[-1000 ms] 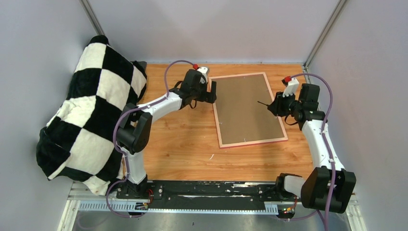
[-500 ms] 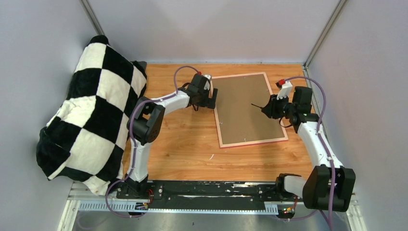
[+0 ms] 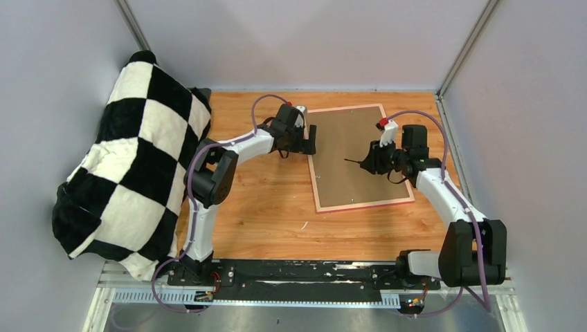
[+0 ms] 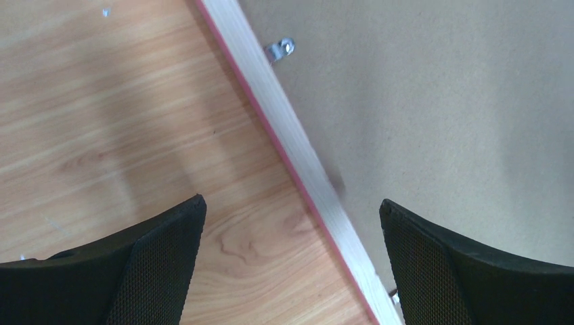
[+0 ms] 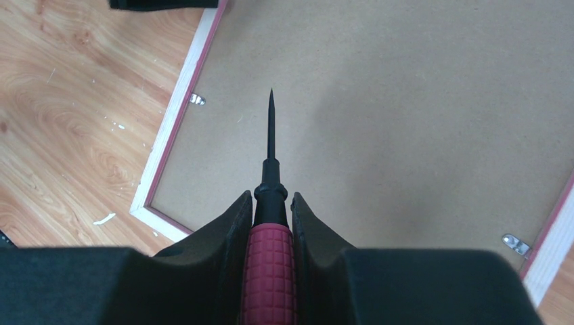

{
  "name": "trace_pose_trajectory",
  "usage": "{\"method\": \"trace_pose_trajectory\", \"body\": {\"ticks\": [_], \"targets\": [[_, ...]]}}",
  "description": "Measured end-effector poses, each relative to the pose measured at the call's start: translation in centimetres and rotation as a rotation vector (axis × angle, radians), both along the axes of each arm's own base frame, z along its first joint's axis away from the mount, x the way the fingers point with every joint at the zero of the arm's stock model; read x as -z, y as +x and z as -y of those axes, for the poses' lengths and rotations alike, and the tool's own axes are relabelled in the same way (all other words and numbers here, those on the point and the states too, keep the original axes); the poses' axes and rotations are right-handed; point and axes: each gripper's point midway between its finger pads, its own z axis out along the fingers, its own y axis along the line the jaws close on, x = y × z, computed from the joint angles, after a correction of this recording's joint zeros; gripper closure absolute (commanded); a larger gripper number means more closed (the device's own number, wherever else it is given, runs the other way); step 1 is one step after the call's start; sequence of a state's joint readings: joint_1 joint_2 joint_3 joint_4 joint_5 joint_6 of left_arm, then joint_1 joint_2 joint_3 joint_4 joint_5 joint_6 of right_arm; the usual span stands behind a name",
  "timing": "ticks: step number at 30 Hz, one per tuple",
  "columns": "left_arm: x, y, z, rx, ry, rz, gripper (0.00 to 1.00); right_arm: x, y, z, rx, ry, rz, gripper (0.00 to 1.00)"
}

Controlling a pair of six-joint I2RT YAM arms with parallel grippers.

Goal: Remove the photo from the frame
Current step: Move the photo frame to the center of the board.

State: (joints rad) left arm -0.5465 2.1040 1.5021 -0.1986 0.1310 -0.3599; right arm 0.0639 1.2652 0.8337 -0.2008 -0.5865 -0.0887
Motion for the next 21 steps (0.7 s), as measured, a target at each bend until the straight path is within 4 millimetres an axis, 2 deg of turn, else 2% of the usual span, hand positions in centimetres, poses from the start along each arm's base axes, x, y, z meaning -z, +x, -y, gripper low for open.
{"method": "trace_pose_trajectory", "body": {"ticks": [4, 8, 10, 18, 21], "targets": [[-0.3, 1.0, 0.8, -0.004, -0.015, 0.001, 0.04, 0.2, -0.4, -1.2, -0.042, 0.007, -0.004, 1.0], [0.8, 1.2, 1.1, -0.005, -0.019, -0.02, 0.15, 0.4, -0.9, -2.9, -0.097, 0.007, 0.001, 1.0], [0.7, 1.2, 1.3, -0.007, -0.029, -0.024, 0.24, 0.6, -1.2, -3.6, -0.121, 0.007, 0.001, 1.0], [1.2, 1.3, 1.7, -0.025, -0.058, -0.041, 0.47, 2.5, -2.4, -7.0, -0.217, -0.02, -0.041, 1.0], [1.4, 1.2, 1.7, -0.039, -0.064, -0.051, 0.52, 3.1, -2.6, -7.3, -0.226, -0.033, -0.055, 1.0]]}}
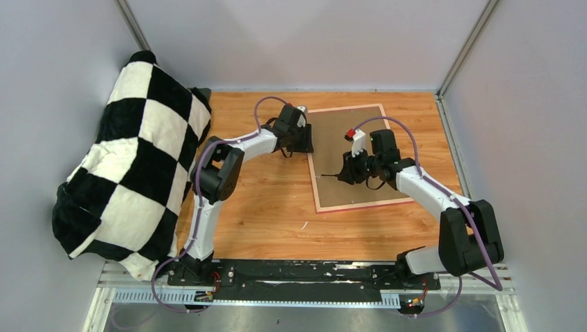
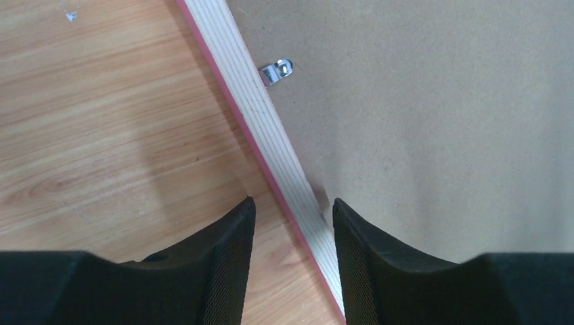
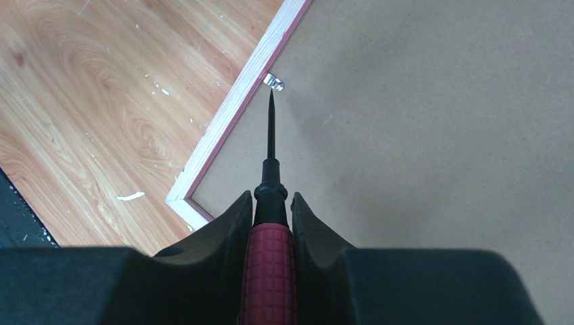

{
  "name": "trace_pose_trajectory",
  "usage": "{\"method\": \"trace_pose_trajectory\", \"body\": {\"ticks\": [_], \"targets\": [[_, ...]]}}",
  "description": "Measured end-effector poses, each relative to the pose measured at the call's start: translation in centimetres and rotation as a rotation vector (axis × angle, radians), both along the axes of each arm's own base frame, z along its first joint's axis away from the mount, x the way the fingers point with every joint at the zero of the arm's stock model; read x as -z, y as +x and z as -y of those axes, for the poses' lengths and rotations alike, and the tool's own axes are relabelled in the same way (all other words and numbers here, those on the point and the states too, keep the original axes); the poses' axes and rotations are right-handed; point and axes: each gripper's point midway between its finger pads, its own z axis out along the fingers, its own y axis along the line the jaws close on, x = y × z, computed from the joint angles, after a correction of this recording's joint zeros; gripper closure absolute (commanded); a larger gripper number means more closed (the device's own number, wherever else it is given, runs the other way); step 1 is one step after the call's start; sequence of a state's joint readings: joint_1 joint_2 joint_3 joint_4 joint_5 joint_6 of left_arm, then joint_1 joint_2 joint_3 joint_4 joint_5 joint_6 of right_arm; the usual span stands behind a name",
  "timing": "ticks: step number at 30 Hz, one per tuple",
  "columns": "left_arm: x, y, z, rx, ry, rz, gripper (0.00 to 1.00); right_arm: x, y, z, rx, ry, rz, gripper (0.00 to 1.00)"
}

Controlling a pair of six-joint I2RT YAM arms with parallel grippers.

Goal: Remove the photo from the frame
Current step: Move the photo frame to the center of the board.

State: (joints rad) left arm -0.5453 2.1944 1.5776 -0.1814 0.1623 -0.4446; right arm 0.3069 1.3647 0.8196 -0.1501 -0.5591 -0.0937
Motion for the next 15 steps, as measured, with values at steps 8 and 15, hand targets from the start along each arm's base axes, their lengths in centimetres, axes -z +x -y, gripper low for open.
{"method": "trace_pose_trajectory", "body": {"ticks": [8, 15], "targets": [[0.3, 0.1, -0.3, -0.054, -0.035, -0.03, 0.65, 0.2, 0.2, 0.3, 0.014, -0.021, 0.007, 1.0], [0.4, -0.6, -1.1, -0.104, -0.095, -0.035, 0.78, 0.0, 0.3, 0.4, 0.014, -0.023, 0.016, 1.0]]}}
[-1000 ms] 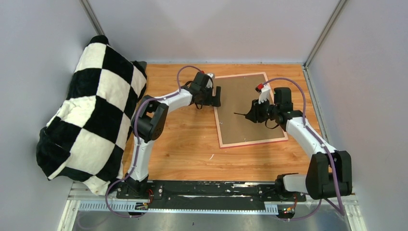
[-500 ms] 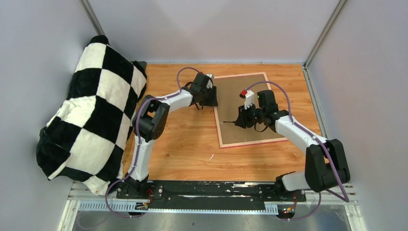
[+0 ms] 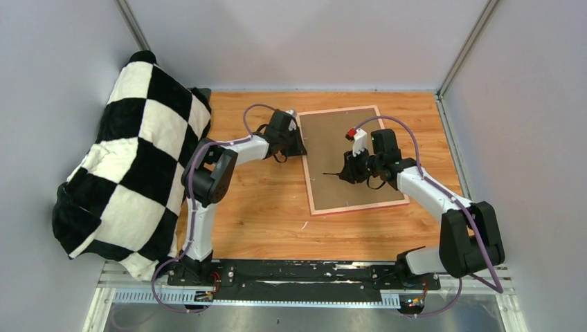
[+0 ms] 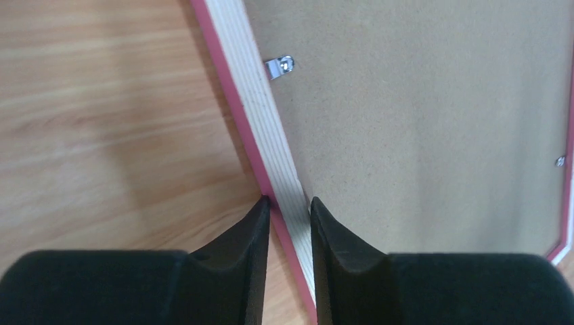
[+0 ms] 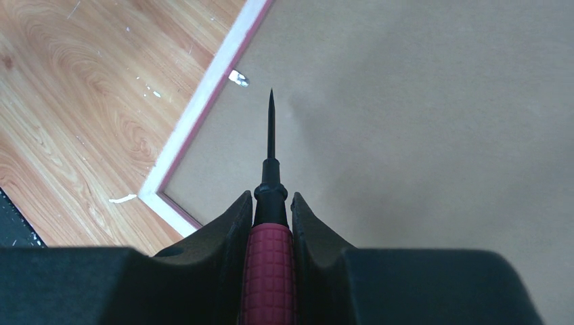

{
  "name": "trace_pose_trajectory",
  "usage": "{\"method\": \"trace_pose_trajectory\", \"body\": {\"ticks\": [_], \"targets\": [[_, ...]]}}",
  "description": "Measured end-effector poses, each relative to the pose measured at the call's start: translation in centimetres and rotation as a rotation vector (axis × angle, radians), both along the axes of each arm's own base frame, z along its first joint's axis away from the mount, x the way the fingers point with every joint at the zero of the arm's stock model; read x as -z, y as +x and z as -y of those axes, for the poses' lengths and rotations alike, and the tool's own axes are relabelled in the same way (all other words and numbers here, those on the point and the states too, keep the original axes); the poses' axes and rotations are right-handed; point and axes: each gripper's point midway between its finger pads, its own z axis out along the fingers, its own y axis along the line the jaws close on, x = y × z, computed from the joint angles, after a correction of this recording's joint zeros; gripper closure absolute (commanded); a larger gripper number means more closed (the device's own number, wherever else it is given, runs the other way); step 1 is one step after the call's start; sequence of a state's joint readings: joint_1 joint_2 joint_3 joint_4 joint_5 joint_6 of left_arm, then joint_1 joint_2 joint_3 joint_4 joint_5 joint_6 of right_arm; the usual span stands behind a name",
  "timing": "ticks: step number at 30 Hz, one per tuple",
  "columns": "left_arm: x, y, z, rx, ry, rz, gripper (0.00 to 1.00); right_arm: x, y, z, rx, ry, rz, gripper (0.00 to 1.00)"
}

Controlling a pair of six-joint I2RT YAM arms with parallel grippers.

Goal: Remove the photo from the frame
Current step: Move the photo frame to the center of the board.

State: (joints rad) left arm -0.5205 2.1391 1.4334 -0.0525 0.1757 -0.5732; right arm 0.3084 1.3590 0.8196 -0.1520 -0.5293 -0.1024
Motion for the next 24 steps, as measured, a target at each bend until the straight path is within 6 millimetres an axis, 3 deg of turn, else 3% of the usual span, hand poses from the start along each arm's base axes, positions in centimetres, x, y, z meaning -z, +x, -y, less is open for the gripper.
{"method": "trace_pose_trajectory", "body": {"ticks": [7, 12, 18, 22, 24], "targets": [[-0.2, -0.7, -6.2, -0.133, -0.036, -0.039, 0.88, -0.5, -0.1, -0.2, -0.008, 0.002, 0.013, 1.0], [-0.2, -0.9, -10.5, -0.224, -0.022, -0.042, 0.93, -1.6, -0.4, -2.0, -0.06, -0.002, 0.049, 1.0], [-0.2, -1.8, -12.5, -0.271, 0.003, -0.033, 0.98, -3.7, 0.3, -4.2, -0.098, 0.015, 0.103, 1.0], [-0.3, -2.8, -13.8, -0.315, 0.03, -0.018, 0.99, -5.1, 3.0, -5.3, -0.054, 0.033, 0.137, 1.0], [-0.3, -3.3, -14.4, -0.339, 0.046, -0.015, 0.95, -5.0, 4.3, -5.5, -0.012, 0.031, 0.134, 1.0]]}}
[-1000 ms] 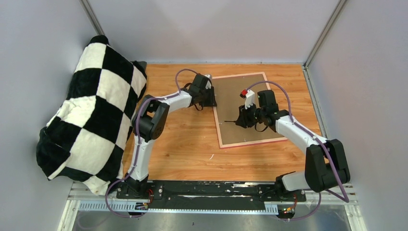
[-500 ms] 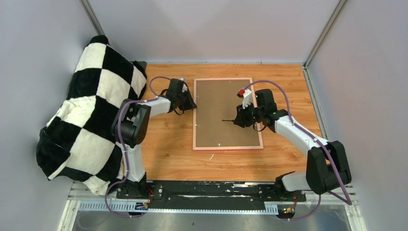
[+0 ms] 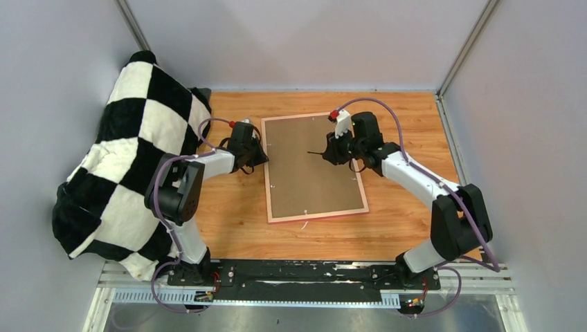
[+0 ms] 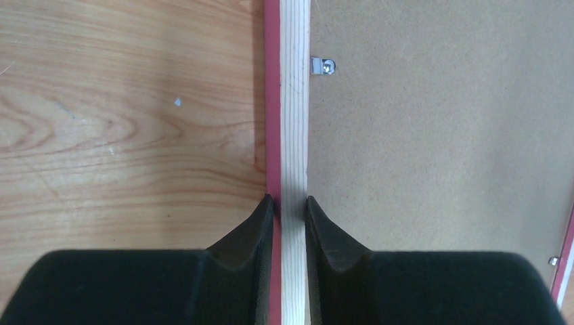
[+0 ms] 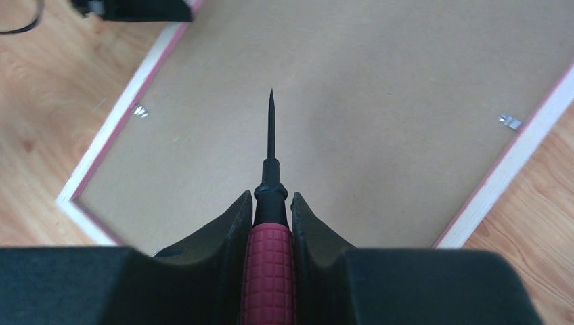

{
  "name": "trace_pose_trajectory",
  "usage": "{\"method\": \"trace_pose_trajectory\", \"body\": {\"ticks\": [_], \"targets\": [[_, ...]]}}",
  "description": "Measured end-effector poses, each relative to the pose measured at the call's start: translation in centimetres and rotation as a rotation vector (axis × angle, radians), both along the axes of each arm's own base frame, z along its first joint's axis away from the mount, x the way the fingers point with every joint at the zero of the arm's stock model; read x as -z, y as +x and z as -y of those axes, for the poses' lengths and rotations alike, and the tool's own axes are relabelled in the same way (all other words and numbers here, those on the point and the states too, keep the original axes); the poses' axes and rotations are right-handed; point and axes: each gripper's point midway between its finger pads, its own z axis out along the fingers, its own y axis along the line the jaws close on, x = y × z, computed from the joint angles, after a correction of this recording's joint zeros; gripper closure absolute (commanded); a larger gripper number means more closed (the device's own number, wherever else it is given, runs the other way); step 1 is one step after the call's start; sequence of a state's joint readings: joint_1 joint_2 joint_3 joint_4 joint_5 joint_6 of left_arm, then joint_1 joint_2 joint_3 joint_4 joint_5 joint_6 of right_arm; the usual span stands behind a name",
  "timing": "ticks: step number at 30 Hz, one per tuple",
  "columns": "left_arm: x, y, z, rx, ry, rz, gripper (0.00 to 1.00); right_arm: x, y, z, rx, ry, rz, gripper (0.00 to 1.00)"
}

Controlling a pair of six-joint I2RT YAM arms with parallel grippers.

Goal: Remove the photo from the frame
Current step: Move the photo frame to the center of the board.

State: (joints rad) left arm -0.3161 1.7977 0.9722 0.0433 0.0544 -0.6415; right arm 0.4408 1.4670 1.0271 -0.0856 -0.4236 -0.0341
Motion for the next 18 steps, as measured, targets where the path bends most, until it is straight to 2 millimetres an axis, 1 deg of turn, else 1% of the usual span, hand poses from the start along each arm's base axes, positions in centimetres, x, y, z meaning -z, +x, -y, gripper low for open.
{"method": "trace_pose_trajectory", "body": {"ticks": [1, 4, 5, 7, 9, 11, 15, 17, 18], "targets": [[0.0, -0.1, -0.1, -0.006, 0.003, 0.0, 0.91, 0.3, 0.5, 0.0, 0.019, -0.004, -0.008, 1.0], [0.0, -0.1, -0.1, -0.009, 0.002, -0.001, 0.73, 1.2, 1.7, 0.2, 0.057, -0.033, -0.014, 1.0], [0.0, -0.1, -0.1, -0.009, 0.005, 0.0, 0.69, 1.3, 2.3, 0.1, 0.06, -0.046, -0.008, 1.0], [0.0, -0.1, -0.2, -0.007, 0.012, 0.003, 0.66, 1.3, 3.3, 0.3, 0.055, -0.063, 0.013, 1.0], [0.0, 0.0, -0.3, -0.009, 0.017, 0.005, 0.62, 0.7, 4.5, 0.6, 0.048, -0.07, 0.042, 1.0], [-0.1, 0.1, -0.4, -0.007, 0.021, 0.01, 0.57, -0.4, 6.3, 1.3, 0.058, -0.062, 0.073, 1.0], [-0.1, 0.1, -0.4, 0.0, 0.028, 0.014, 0.46, -2.5, 10.6, 3.7, 0.116, -0.04, 0.121, 1.0], [-0.4, 0.3, -0.5, 0.004, 0.031, 0.019, 0.39, -3.1, 12.0, 4.6, 0.135, -0.028, 0.129, 1.0], [-0.7, 0.6, -0.5, 0.006, 0.034, 0.027, 0.37, -3.2, 12.4, 5.0, 0.142, -0.024, 0.129, 1.0]]}}
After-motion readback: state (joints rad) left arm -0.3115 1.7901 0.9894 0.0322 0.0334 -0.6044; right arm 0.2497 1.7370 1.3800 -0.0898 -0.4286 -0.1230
